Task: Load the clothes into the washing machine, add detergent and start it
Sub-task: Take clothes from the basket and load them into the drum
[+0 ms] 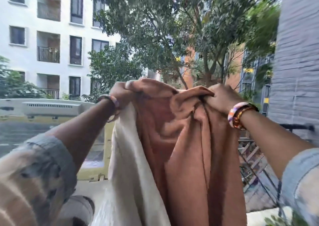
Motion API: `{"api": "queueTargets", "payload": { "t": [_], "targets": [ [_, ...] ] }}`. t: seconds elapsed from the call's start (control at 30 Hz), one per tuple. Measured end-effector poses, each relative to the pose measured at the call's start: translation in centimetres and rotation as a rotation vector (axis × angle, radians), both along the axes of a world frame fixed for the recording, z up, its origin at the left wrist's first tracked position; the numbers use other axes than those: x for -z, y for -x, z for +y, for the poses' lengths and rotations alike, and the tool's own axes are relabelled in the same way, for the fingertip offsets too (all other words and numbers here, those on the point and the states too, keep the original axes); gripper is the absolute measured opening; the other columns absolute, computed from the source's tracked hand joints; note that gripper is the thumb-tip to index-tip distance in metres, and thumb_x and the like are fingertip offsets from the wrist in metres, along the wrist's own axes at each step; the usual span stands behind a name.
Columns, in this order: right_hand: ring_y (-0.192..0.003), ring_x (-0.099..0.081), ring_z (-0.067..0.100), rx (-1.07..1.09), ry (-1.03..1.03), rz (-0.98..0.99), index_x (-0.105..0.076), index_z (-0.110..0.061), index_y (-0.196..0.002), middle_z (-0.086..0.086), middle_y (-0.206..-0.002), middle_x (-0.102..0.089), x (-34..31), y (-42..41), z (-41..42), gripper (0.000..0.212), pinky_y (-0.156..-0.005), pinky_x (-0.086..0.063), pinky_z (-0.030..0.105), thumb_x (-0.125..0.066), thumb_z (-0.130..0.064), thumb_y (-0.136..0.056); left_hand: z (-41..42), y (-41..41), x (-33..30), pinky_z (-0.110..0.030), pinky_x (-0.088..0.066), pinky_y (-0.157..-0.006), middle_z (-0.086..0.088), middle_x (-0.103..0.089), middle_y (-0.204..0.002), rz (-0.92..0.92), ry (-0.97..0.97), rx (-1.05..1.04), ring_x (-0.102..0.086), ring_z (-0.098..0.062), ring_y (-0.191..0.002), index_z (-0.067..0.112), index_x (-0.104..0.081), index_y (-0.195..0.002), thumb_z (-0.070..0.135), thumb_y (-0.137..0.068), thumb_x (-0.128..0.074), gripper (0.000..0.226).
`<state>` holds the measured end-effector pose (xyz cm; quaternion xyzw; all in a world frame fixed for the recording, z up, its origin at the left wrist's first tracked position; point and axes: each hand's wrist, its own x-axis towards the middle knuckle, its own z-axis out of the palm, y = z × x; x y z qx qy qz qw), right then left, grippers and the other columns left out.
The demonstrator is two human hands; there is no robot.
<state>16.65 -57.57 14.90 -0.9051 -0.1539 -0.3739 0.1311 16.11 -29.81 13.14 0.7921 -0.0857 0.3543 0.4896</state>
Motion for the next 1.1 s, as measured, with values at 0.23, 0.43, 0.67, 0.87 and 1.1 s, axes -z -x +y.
{"api": "queueTargets", "payload": {
  "t": [0.23, 0.43, 0.67, 0.87, 1.1],
  "targets": [
    [-0.087, -0.062, 0.039, 0.132, -0.248, -0.024, -0.066, -0.008, -0.087, 0.023, -0.095, -0.066, 1.7, -0.7, -2.1, 0.025, -0.064, -0.041, 0.033, -0.046, -0.023, -0.090, -5.2, 2.8, -3.2, -0.012, -0.047, -0.059, -0.003, -0.058, -0.078, 0.473, -0.728, -0.063, -0.053, -0.015, -0.072, 0.008, -0.064, -0.087, 0.030, -0.081, -0.067, 0.023],
    [-0.082, -0.065, 0.037, -0.052, -0.233, -0.339, -0.063, -0.007, -0.093, 0.020, -0.091, -0.069, 0.5, 1.8, 0.9, 0.019, -0.062, -0.049, 0.037, -0.048, -0.018, -0.092, -10.1, 3.6, -3.6, -0.051, -0.043, -0.102, -0.007, -0.027, -0.153, 0.346, -0.534, 0.257, -0.039, -0.033, -0.133, 0.026, -0.016, -0.148, 0.043, -0.063, -0.076, 0.106],
    [-0.079, -0.066, 0.031, 0.137, 0.029, -0.368, -0.059, -0.010, -0.095, 0.013, -0.080, -0.065, 1.5, 1.9, -0.9, 0.022, -0.055, -0.038, 0.027, -0.039, -0.003, -0.091, -8.6, 1.7, -1.1, -0.040, -0.051, -0.096, -0.014, -0.067, -0.106, 0.529, -0.504, 0.191, -0.065, -0.030, -0.099, 0.011, -0.065, -0.099, 0.033, -0.066, -0.080, 0.043],
    [-0.113, -0.053, 0.043, 0.255, -0.690, 0.187, -0.056, 0.012, -0.114, 0.032, -0.122, -0.056, 2.3, -1.1, -7.9, 0.031, -0.089, -0.044, 0.040, -0.047, -0.005, -0.090, -1.7, 1.8, 0.0, -0.011, -0.045, -0.039, 0.006, -0.059, -0.037, 0.156, 0.346, 0.083, -0.054, -0.001, -0.033, 0.002, -0.065, -0.089, 0.008, -0.078, -0.068, 0.013],
    [-0.119, -0.051, 0.039, 0.096, -0.889, 0.366, -0.055, 0.011, -0.118, 0.026, -0.128, -0.054, 1.6, -3.0, -5.8, 0.037, -0.088, -0.044, 0.034, -0.049, -0.011, -0.088, -2.3, 2.6, -0.9, -0.017, -0.052, -0.048, 0.003, -0.067, -0.054, 0.241, 0.554, 0.421, -0.062, -0.008, -0.044, 0.016, -0.062, -0.079, 0.022, -0.069, -0.076, 0.018]
  ]
}}
